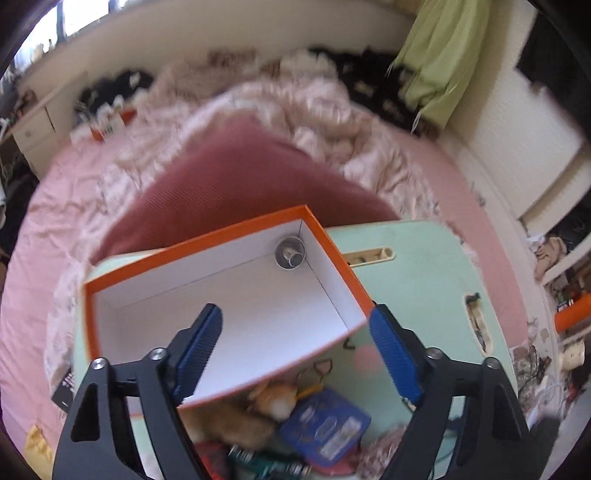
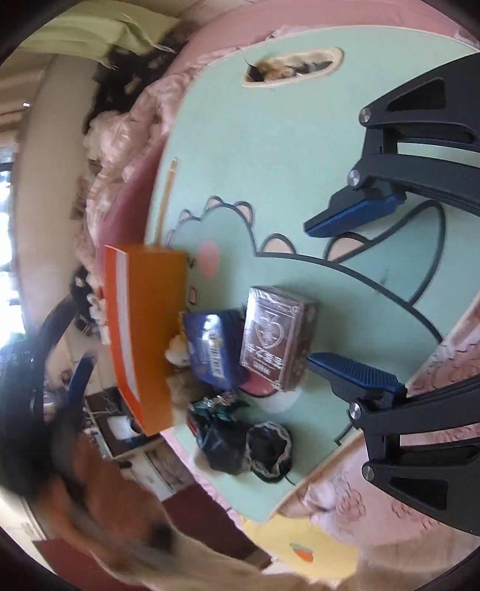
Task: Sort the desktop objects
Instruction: 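Grasp the figurine in the orange box with the right tool, set it on the table, then lift the silver metal piece from the box with the left tool onto the table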
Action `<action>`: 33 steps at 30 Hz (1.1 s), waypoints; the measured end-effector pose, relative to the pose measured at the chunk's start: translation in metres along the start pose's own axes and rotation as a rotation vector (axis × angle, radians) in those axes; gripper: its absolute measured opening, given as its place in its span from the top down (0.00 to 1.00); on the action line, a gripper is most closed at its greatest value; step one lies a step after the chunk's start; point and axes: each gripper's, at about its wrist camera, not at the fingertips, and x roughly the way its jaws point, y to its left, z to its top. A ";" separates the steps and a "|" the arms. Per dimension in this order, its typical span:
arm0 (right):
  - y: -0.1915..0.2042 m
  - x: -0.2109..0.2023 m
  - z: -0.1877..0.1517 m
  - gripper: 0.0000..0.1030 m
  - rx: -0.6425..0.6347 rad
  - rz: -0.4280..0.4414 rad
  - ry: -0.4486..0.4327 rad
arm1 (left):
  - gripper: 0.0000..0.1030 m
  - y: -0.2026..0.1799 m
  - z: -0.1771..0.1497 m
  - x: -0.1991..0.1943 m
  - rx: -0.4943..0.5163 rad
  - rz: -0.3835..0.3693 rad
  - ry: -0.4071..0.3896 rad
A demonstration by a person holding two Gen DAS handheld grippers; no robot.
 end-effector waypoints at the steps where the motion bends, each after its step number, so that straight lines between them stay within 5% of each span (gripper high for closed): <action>1: 0.002 0.000 -0.002 0.30 -0.002 -0.004 -0.011 | 0.29 -0.002 0.006 0.015 -0.007 0.015 0.034; 3: 0.004 0.000 -0.006 0.28 -0.001 -0.011 -0.035 | 0.34 0.003 0.022 0.050 -0.065 0.061 0.098; 6: 0.006 -0.001 -0.010 0.24 -0.008 -0.014 -0.055 | 0.42 0.022 0.028 0.078 -0.208 -0.020 0.153; 11: 0.005 -0.001 -0.011 0.23 -0.005 0.000 -0.070 | 0.43 0.030 0.029 0.091 -0.304 -0.059 0.122; 13: 0.002 -0.002 -0.011 0.23 0.007 0.014 -0.077 | 0.57 0.030 0.030 0.097 -0.304 -0.013 0.126; 21: 0.000 -0.003 -0.011 0.22 0.022 0.029 -0.086 | 0.65 0.042 0.027 0.107 -0.463 -0.134 0.131; 23: 0.001 -0.003 -0.011 0.21 0.018 0.027 -0.085 | 0.73 0.043 0.028 0.108 -0.460 -0.121 0.129; 28: 0.002 -0.002 -0.011 0.21 0.018 0.026 -0.084 | 0.73 0.044 0.025 0.100 -0.413 -0.121 0.103; 33: 0.002 -0.002 -0.011 0.21 0.017 0.022 -0.083 | 0.73 0.034 0.003 0.033 -0.303 -0.210 -0.009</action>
